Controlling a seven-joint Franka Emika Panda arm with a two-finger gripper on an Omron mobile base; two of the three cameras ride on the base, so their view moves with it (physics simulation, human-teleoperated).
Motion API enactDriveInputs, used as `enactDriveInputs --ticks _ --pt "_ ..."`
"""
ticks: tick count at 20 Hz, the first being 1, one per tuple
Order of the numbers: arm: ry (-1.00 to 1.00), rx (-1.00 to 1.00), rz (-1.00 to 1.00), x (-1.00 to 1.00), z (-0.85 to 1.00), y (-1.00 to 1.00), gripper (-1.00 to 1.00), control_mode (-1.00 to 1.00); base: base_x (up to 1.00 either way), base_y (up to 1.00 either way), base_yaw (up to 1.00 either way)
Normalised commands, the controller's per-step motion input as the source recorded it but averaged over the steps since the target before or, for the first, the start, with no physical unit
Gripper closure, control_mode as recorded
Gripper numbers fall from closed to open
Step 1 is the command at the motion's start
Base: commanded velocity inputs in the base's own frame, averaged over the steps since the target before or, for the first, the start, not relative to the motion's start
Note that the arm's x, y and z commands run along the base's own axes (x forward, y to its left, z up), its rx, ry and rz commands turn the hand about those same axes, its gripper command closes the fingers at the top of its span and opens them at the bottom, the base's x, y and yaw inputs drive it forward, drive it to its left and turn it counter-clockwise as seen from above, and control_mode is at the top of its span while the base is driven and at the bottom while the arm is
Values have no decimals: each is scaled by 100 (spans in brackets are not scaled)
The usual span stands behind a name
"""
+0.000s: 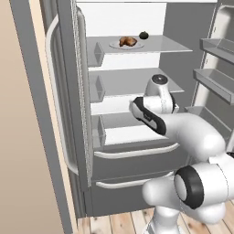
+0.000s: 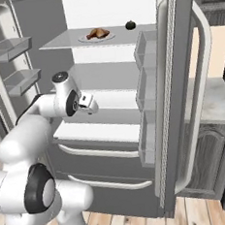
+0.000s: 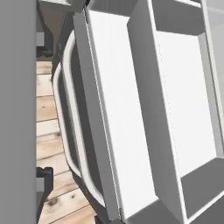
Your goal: Retrieve the chicken drumstick from the fridge and place it on the saucepan with marinade on the stove.
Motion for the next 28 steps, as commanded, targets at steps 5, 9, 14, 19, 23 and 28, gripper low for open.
enactDriveInputs --ticks 5,9,14,19,23,28 --pt "15 0 0 0 15 0 -100 -100 0 0 0" --pt "4 0 0 0 0 -2 -100 -100 0 0 0" --pt "-1 0 0 -2 0 0 -100 -100 0 0 0" --pt "-9 0 0 -33 15 0 -100 -100 0 0 0" --pt "-3 0 0 -60 27 0 -100 -100 0 0 0" --pt "12 -3 0 -58 46 2 -100 -100 0 0 0"
